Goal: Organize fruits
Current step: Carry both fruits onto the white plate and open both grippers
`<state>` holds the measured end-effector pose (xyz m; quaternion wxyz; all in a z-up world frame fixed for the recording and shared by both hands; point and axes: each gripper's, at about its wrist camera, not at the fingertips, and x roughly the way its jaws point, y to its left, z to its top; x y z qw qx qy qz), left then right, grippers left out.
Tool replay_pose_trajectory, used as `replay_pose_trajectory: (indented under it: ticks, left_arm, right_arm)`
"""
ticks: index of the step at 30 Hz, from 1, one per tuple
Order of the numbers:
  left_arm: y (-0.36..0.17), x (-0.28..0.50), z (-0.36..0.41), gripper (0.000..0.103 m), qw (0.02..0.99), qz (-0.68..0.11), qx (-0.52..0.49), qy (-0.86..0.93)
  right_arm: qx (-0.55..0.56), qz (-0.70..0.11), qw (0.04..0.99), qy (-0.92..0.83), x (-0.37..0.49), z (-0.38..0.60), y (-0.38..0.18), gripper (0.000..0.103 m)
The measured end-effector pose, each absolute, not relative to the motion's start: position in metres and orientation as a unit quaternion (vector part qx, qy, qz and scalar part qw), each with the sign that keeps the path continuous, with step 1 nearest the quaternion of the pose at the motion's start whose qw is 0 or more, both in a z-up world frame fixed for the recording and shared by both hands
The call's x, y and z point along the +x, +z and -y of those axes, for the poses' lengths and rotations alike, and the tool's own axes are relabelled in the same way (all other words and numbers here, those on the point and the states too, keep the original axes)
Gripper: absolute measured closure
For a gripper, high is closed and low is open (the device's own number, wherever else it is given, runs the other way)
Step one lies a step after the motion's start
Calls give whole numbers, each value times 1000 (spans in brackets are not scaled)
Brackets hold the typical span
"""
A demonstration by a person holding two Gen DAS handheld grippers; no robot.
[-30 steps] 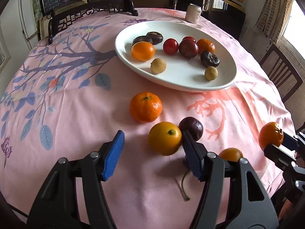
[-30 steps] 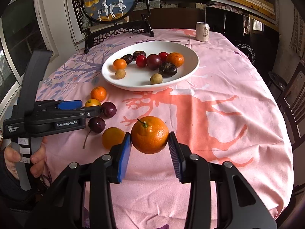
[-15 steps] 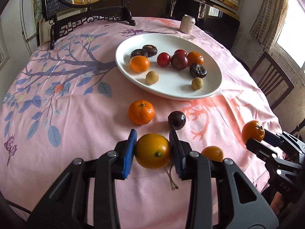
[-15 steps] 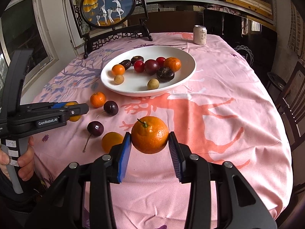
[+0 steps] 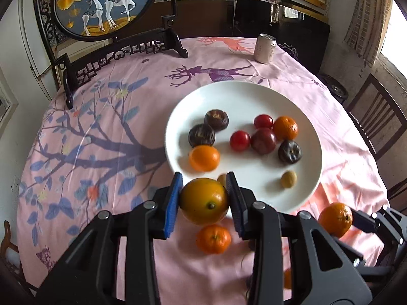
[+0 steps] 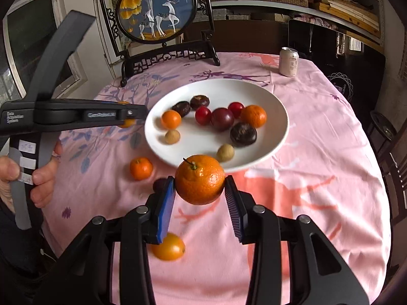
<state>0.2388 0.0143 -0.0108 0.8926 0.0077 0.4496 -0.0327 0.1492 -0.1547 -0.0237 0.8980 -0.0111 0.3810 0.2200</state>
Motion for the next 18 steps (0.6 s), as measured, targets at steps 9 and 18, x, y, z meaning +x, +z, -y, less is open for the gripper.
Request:
replay_pose_trajectory:
  ticks: [9, 18]
  left_arm:
    - [-40, 311, 2, 67, 876, -482, -11, -26]
    - [-35, 316, -8, 52, 881, -471, -31, -35]
  right_arm:
    - [-23, -401, 891, 209, 220, 131, -45, 63]
    - [-24, -393, 897, 200, 233, 131, -52, 49]
